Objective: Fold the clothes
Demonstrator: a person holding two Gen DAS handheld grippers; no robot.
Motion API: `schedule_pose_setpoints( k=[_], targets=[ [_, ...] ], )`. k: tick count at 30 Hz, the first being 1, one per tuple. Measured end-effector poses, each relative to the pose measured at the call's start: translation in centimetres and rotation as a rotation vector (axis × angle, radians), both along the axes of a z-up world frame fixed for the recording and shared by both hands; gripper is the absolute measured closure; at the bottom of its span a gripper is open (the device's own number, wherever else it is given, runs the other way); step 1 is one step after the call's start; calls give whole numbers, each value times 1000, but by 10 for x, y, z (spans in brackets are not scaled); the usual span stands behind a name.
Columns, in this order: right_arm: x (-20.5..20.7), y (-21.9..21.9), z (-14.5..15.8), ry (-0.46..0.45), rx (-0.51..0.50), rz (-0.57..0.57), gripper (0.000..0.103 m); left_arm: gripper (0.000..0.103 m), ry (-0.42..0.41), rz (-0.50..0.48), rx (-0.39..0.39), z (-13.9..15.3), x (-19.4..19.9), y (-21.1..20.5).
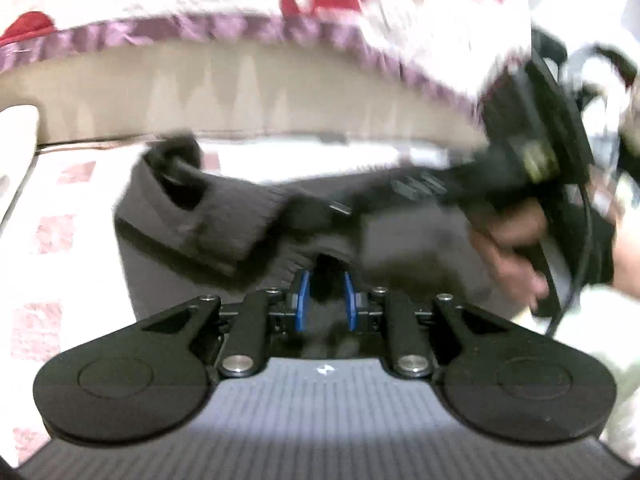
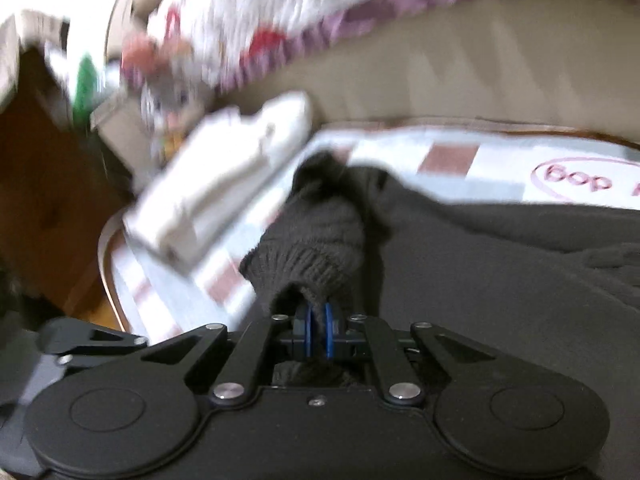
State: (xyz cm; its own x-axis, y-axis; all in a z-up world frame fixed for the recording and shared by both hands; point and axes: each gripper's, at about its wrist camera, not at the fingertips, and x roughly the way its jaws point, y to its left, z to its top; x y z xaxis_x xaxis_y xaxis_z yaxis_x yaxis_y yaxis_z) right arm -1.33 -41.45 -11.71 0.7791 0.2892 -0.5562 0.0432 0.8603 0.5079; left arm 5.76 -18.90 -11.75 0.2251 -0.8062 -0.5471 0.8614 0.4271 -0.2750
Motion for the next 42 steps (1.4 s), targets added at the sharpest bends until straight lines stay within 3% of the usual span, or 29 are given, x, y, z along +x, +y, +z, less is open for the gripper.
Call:
schedule_pose_setpoints(
  k=[2,4,7,10,14,16,18,20,24,27,28,30,33,35,37,38,40,42],
  targets=[
    [-18,-8,13,-9,2,-53,95,85,21,60,-63,3,13,9],
    [-33,-16,18,15,-18,-95,95,85,35,126,-72,-2,26,14],
    [-43,-28,5,120,-63,-150,95,81,53,125,46,-29,35,0],
    [-44,-35,-18,229,-97,-201,95,81,178,83,184,-64,36,-20],
    [-45,-39,-31,284,-134,-265,87,81,232,56,179,-70,30,-35],
    [-47,-40,-25,260,-119,-264,78,81,255,47,174,-71,31,-34],
    [-46,-36,-14,208,-110,-242,49,81,272,52,173,-74,33,-31],
    [-44,-31,-5,154,-87,-212,31,81,301,59,163,-76,36,-29],
    [-27,-27,-12,156,-77,-180,20,81,312,58,159,-76,38,-30],
    [-9,-33,-33,182,-97,-209,22,81,303,54,159,-75,38,-18],
    [-5,-37,-35,156,-86,-217,27,81,303,51,156,-75,38,-17],
    [0,-47,-35,90,-52,-244,89,82,308,38,150,-74,37,-15],
    [-7,-68,-10,-61,45,-327,89,82,324,-22,127,-70,34,-14],
    [-7,-79,2,-64,37,-363,89,82,333,-66,107,-67,31,-16],
    [6,-84,3,31,-113,-372,89,82,342,-103,104,-67,28,-21],
    [12,-88,-2,90,-154,-371,82,82,346,-122,110,-68,26,-24],
    [23,-102,-24,226,-125,-370,78,81,341,-132,129,-71,23,-28],
    [12,-112,-36,250,21,-429,69,81,339,-134,138,-71,22,-28]
  ],
)
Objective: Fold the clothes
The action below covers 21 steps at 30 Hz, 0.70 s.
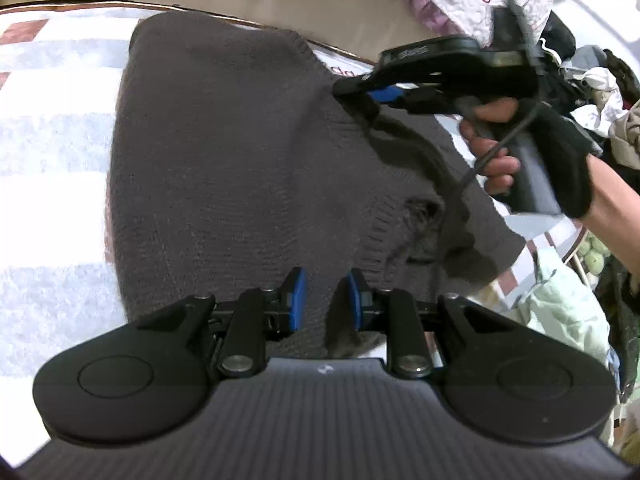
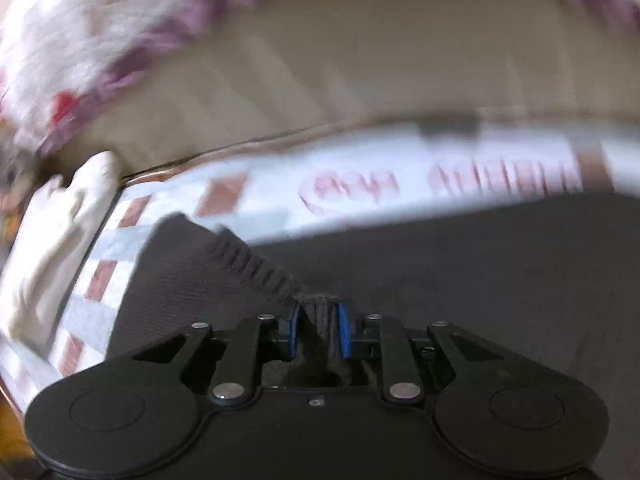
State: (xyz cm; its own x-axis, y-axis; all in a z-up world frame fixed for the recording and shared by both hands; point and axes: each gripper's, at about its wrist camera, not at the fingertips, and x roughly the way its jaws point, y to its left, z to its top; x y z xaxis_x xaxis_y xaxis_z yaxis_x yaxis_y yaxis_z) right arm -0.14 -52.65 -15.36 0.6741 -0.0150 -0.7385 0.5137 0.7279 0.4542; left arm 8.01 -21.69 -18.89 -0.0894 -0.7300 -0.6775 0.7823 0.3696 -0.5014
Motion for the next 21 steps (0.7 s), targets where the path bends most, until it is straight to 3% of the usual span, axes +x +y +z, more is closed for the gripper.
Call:
schedule_pose_setpoints(
  k=[1,2,3,8,11,13,14,15,17,21],
  targets=[
    [-11,1,0,-48,44,-20,63,81,5,0,0,1,1,1],
    [-21,5,2,-87,72,-23,49,81,14,2,0,2,3,1],
    [-30,10,4,-114,89,-21,45,81,19,4,0,3,4,2],
    [-67,49,18,-75,18,92,36,81,17,10,4,3,5,2],
    [-84,73,9,-32,-25,165,34,81,17,13,6,4,5,3],
    [-91,85,0,-22,-61,212,44,81,15,16,5,5,5,3],
    [-92,91,-1,-34,-111,244,78,81,10,17,-7,10,6,5],
    [-91,95,1,-37,-155,261,88,81,2,17,-30,17,8,7],
    [-90,95,8,-25,-166,240,89,81,-22,19,-70,28,11,12],
    [-88,95,14,58,-206,249,92,81,-57,34,-27,30,15,14]
  ],
)
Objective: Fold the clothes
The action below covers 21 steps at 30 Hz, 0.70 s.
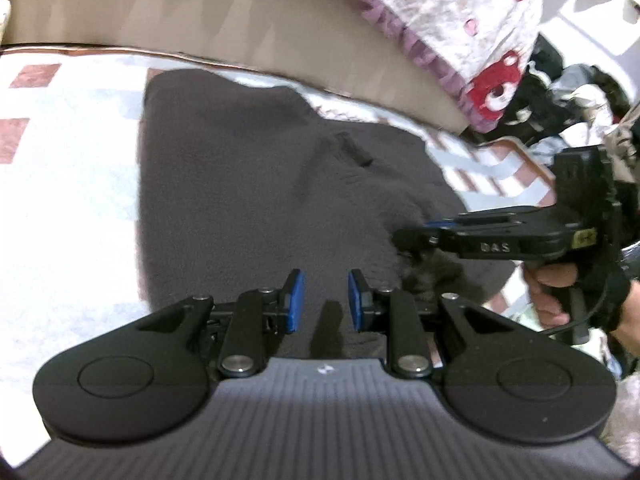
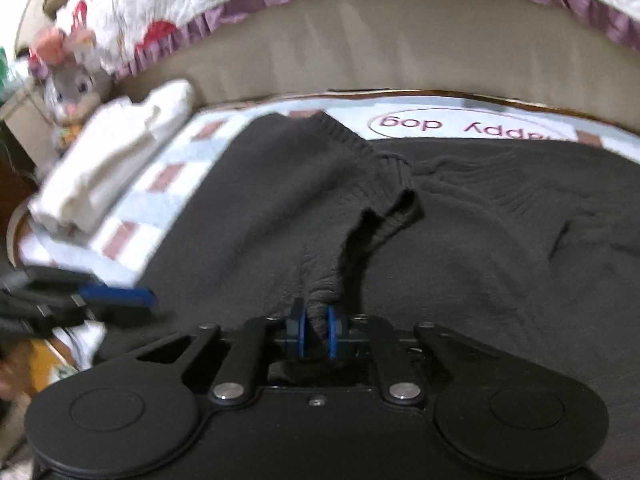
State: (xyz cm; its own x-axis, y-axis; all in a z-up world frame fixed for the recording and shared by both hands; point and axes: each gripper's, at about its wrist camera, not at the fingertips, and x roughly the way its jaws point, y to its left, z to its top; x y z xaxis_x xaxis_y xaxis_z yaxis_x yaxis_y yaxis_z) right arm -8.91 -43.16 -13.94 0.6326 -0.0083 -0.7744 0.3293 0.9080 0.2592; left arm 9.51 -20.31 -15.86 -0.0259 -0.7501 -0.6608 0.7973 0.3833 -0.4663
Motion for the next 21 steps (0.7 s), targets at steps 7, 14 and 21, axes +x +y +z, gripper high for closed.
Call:
schedule_pose_setpoints(
  k=[7,14,21],
  targets=[
    [-17,1,-3,75,0,-26,93,80,-7,6,105,-13,-1,-7],
    [-23,-7,-19,75,15,-55,93,79,-32,-17,92,-17,-6,-13],
    [-25,-13,-29,36,61,-58,91,75,-80,-37,97,-19,-15,-28]
  ],
)
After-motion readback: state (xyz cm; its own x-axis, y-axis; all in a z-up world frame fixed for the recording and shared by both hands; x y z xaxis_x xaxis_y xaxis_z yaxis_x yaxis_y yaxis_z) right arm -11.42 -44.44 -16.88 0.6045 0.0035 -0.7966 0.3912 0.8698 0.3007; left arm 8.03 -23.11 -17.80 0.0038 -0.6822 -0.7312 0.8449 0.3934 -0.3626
